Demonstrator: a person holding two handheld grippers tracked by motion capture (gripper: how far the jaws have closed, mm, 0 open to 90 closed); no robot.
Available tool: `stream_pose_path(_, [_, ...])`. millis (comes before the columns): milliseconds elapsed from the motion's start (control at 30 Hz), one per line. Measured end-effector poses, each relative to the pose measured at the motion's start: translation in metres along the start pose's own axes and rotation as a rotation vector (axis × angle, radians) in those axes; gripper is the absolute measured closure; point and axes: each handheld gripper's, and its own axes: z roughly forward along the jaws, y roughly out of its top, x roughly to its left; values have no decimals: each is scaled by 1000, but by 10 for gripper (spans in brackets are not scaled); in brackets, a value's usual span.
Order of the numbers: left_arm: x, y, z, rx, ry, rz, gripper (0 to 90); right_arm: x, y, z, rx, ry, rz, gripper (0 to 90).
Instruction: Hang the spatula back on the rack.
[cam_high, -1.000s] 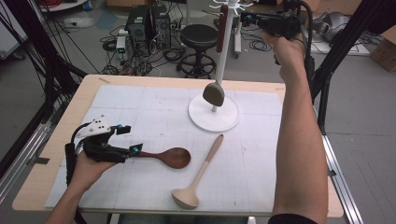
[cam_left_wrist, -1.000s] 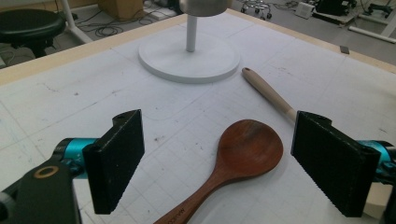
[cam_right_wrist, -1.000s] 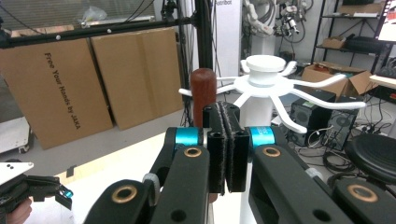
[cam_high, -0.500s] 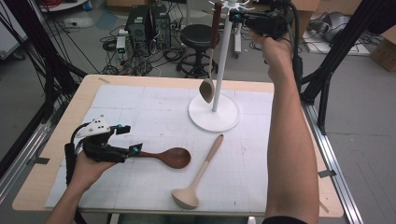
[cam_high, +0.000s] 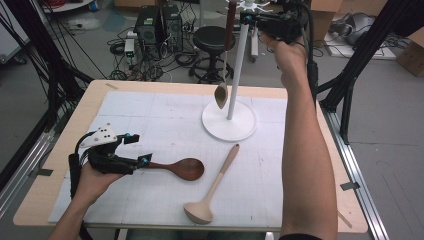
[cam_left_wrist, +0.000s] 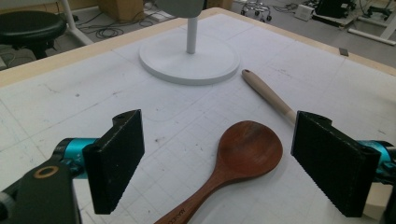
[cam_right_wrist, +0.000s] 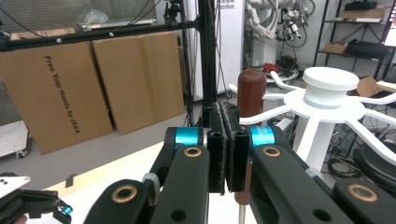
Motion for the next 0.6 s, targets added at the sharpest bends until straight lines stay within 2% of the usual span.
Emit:
stream_pose_path(67, [1,0,-1,0,2,2,179,1,-2,-3,-17,15,7,888])
stream_pose_path(233, [2,0,-1,0,6,1,179,5,-9,-6,3,23,-8,839])
stream_pose_path(300, [2,-1,-1,0,7,-1,179,7,-13,-8,7,29,6,822])
stream_pose_path(600, [4,-1,-1,3,9,-3,179,13,-28,-12,27,46,13,733])
